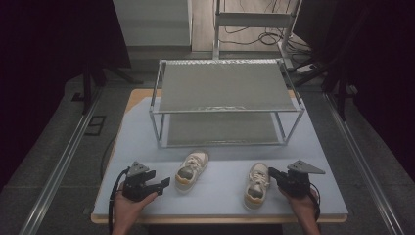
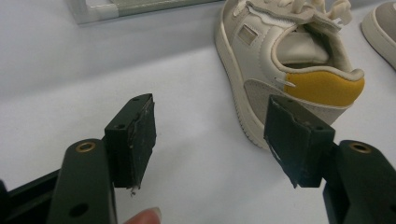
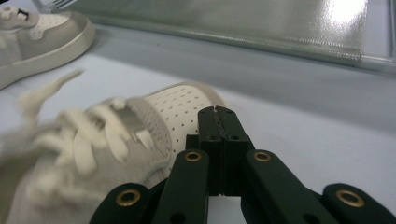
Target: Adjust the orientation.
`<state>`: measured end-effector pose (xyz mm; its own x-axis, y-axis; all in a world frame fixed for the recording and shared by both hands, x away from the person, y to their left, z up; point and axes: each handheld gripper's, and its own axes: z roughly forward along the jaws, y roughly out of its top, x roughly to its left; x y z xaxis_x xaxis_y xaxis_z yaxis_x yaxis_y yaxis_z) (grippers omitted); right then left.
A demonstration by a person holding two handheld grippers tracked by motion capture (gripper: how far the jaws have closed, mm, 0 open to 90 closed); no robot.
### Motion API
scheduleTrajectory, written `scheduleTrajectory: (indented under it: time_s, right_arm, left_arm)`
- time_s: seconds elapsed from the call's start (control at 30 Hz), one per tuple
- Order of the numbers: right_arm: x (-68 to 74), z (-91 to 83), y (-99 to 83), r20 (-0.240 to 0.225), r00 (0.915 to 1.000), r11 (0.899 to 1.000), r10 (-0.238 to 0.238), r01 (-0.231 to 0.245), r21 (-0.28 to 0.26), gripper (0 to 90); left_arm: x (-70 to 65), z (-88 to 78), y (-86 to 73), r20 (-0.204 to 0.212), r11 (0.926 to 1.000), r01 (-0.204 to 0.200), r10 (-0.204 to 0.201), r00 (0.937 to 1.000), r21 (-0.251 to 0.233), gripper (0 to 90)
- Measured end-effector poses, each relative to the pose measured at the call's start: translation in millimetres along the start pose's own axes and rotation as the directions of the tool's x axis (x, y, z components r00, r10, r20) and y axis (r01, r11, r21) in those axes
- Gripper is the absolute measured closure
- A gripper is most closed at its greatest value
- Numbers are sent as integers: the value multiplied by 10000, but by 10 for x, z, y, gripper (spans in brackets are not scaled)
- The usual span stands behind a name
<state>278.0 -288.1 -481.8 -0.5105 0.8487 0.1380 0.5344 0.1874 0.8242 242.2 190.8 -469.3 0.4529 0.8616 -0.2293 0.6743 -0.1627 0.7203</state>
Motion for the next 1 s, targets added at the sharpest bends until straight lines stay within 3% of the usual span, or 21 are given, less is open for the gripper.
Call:
scheduleTrajectory:
  time_s: [0.13,0.2,0.23,0.3,0.37,0.4,0.43,0.47,0.5,0.57,0.6,0.67,0.7,0.73,0.83,0.87,1.0]
  right_arm:
    - [-1,-38,-2,-66,9999,9998,107,-108,-143,893]
    - [44,-228,11,-90,9999,9986,92,-96,-516,894]
    - [44,-228,11,-90,9999,9986,92,-96,-516,894]
    - [194,-473,19,-438,9988,9958,-234,195,-891,894]
    - [264,-540,22,-605,9973,9943,-424,362,-999,894]
    - [403,-646,27,-999,9922,9910,-747,627,-1184,894]
    - [403,-646,27,-999,9922,9910,-747,627,-1184,894]
    - [552,-690,18,-1314,9851,9882,-1110,954,-1199,894]
    - [552,-690,18,-1314,9851,9882,-1110,954,-1199,894]
    - [692,-676,-13,-1680,9761,9871,-1381,1217,-1043,894]
    - [812,-621,-57,-2202,9649,9881,-1432,1267,-874,893]
    - [919,-553,-99,-2438,9569,9871,-1578,1463,-647,893]
    - [919,-553,-99,-2438,9569,9871,-1578,1463,-647,893]
    - [1002,-480,-136,-2614,9502,9855,-1696,1648,-404,893]
    - [1061,-410,-176,-2696,9458,9830,-1808,1830,-170,893]
    - [1081,-340,-219,-2618,9467,9801,-1878,1979,126,893]
    - [1027,-266,-269,-2711,9481,9819,-1663,1845,427,898]
  left_arm:
    - [11,-10,-4,4,10000,34,-34,10000,-44,341]
    - [20,-27,-3,-33,9999,78,-78,10000,-73,342]
    - [20,-27,-3,-33,9999,78,-78,10000,-73,341]
    - [28,-29,-5,-33,9999,110,-110,9999,-108,341]
    - [28,-25,-5,-55,9999,116,-116,9999,-84,342]
    - [25,-18,-7,-66,9999,111,-111,9999,-72,342]
    - [21,-11,-8,-54,9999,96,-96,9999,-70,342]
    - [5,-2,-9,-7,10000,77,-77,10000,-35,342]
    - [5,-2,-9,-7,10000,77,-77,10000,-35,341]
    - [-10,-2,-5,14,10000,61,-61,10000,-19,341]
    - [-13,-1,-5,42,10000,65,-64,10000,-52,341]
    - [-6,-7,-7,32,10000,83,-83,10000,-52,341]
    - [-6,-7,-7,32,10000,83,-83,10000,-52,341]
    - [9,-13,-8,56,10000,76,-76,10000,-63,341]
    - [13,-19,-9,44,9999,110,-110,9999,-93,341]
    - [15,-23,-8,47,9999,101,-100,9999,-79,342]
    - [14,-29,-8,62,9999,80,-79,9999,-98,341]
